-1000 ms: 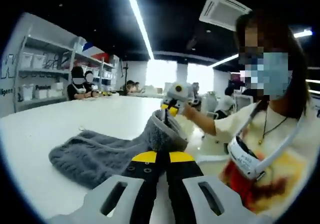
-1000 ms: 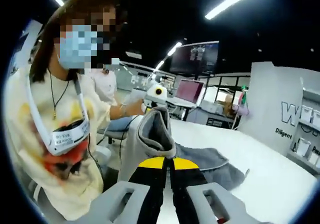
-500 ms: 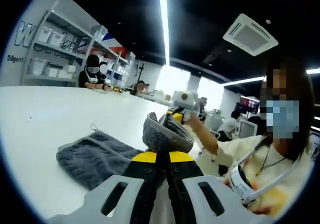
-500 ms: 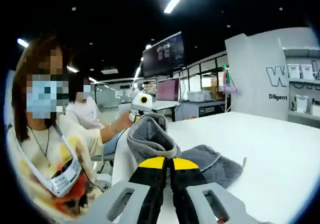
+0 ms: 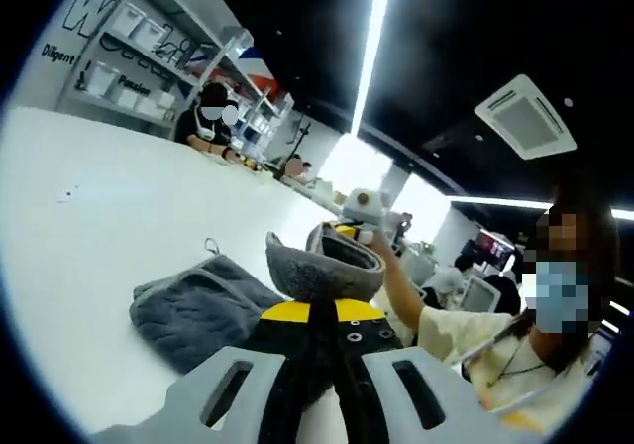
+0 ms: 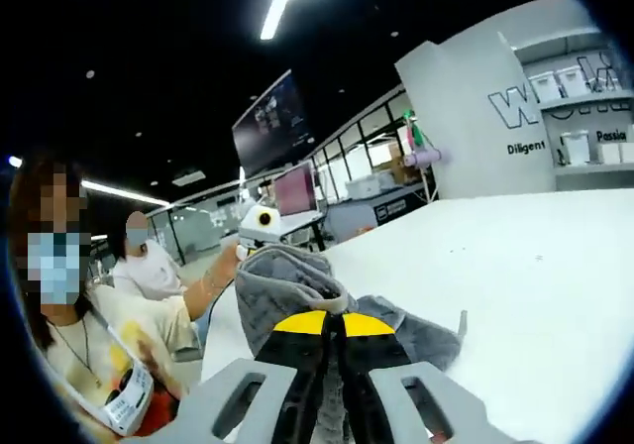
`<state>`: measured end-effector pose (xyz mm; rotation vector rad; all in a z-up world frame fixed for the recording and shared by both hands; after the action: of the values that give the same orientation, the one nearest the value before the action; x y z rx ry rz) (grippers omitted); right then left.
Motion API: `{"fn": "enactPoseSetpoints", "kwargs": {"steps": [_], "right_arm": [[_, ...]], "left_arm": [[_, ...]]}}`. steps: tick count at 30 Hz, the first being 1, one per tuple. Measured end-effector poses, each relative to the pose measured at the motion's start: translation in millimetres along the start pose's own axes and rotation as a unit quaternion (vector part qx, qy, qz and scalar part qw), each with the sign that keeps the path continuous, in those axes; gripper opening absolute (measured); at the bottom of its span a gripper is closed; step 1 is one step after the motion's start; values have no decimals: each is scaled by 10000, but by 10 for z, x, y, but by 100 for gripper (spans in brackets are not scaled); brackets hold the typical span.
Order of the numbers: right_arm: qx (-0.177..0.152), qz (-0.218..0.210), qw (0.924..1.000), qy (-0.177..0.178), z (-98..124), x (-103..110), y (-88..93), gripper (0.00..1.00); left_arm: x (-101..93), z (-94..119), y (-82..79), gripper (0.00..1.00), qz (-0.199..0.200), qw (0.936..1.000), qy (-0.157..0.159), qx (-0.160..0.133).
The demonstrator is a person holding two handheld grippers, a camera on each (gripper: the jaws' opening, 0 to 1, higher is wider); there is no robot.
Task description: Fold the towel on the table until its edges align and the towel forms a compact rectangular stack.
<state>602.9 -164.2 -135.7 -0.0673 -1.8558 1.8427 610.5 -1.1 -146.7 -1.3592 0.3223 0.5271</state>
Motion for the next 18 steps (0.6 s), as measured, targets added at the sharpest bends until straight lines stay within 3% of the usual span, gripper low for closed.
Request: {"fn": "enactPoseSetpoints", "kwargs": {"steps": [8, 11, 14, 18], "right_arm": [[135, -117, 9988, 457, -102, -362, 116, 0], [157, -69, 9974, 696, -108, -605, 104, 0], [286, -14, 9956, 896, -130, -731, 179, 0], [537, 160, 9923, 1105, -163, -920, 347, 0]], "left_arm": [[545, -139, -19, 4, 325, 9989, -349, 28], [694, -173, -49, 4, 398, 9984, -403, -7], [782, -238, -34, 4, 434, 9978, -501, 13], [1057, -319, 44, 4, 363, 9952, -878, 214]]}}
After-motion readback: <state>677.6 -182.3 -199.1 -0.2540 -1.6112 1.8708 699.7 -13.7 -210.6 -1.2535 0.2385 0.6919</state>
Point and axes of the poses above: the point that each gripper's makers call its tool centre point, and the gripper's own axes: z roughly backward along the fingers, x roughly to its left, y roughly out of its underside, the point moved 1 cm from there along z, roughly backward along the fingers, and after that the axes turned 11 degrees about -y, right-handed, at the moved point
